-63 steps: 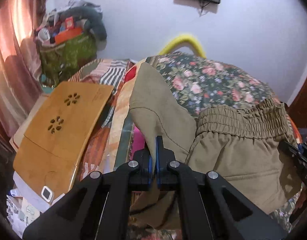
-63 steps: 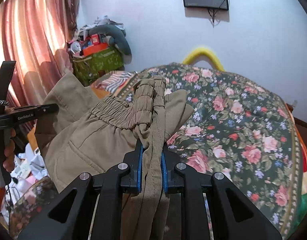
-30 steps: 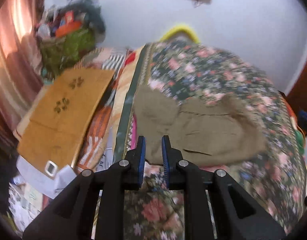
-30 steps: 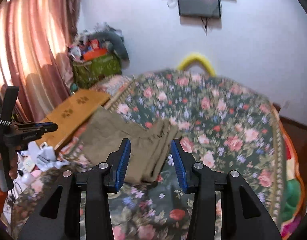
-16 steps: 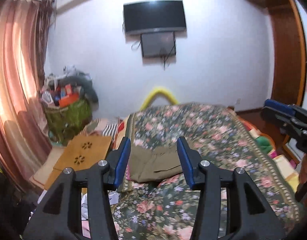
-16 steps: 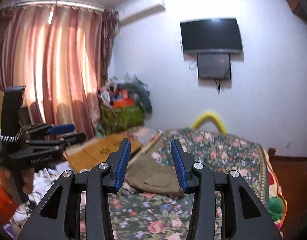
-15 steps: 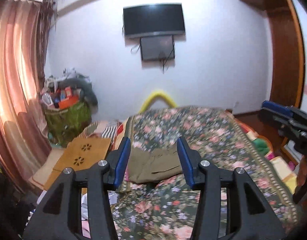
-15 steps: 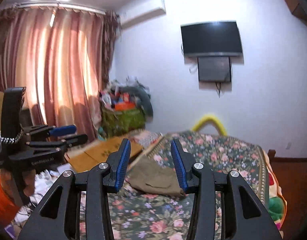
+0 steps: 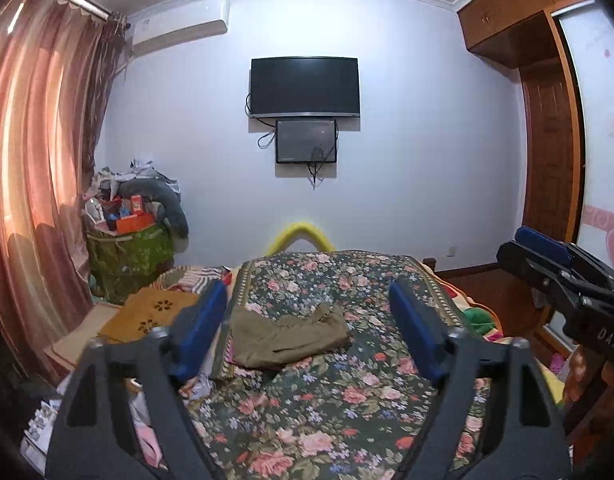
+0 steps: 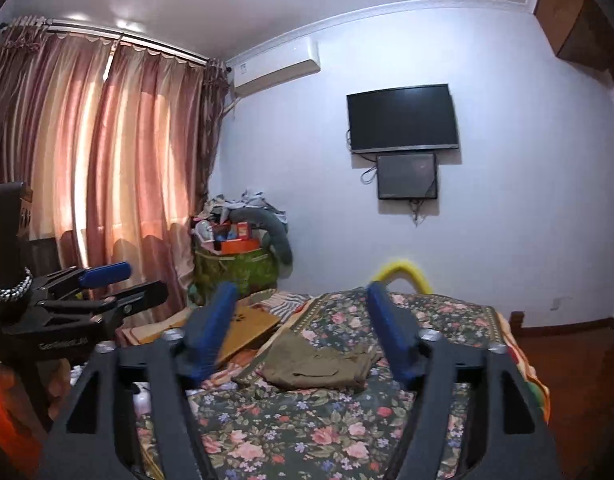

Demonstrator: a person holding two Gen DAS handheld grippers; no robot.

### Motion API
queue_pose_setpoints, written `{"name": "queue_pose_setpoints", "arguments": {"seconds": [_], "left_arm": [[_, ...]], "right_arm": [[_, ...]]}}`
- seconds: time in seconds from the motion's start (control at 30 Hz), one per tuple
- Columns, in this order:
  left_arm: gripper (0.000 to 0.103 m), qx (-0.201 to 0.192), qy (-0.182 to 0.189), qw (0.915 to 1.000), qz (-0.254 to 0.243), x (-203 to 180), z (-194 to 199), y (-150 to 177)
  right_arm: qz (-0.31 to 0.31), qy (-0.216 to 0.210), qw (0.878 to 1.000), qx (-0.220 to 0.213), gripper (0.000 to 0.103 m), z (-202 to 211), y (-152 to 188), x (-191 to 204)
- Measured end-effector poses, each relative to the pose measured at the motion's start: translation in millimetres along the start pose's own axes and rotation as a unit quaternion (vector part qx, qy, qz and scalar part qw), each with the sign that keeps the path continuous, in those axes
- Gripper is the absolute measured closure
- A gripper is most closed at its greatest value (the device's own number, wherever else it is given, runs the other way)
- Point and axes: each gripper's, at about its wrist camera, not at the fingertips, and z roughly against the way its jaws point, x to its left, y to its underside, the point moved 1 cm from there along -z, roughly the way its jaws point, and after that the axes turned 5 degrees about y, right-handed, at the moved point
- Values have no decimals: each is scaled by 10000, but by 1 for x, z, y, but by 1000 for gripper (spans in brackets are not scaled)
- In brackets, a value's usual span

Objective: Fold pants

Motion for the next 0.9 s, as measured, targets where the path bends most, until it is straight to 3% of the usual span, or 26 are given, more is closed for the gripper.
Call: {"name": "queue_pose_setpoints", "arguments": {"seconds": [0.13, 0.9], "left_arm": [[1, -79, -120, 9998, 127, 1, 8, 4], [0, -120, -131, 9996, 224, 0, 18, 9]], "right_arm": [[116, 271, 9996, -26, 0, 6, -1, 5], [24, 253, 9996, 127, 0, 16, 10, 0]]}}
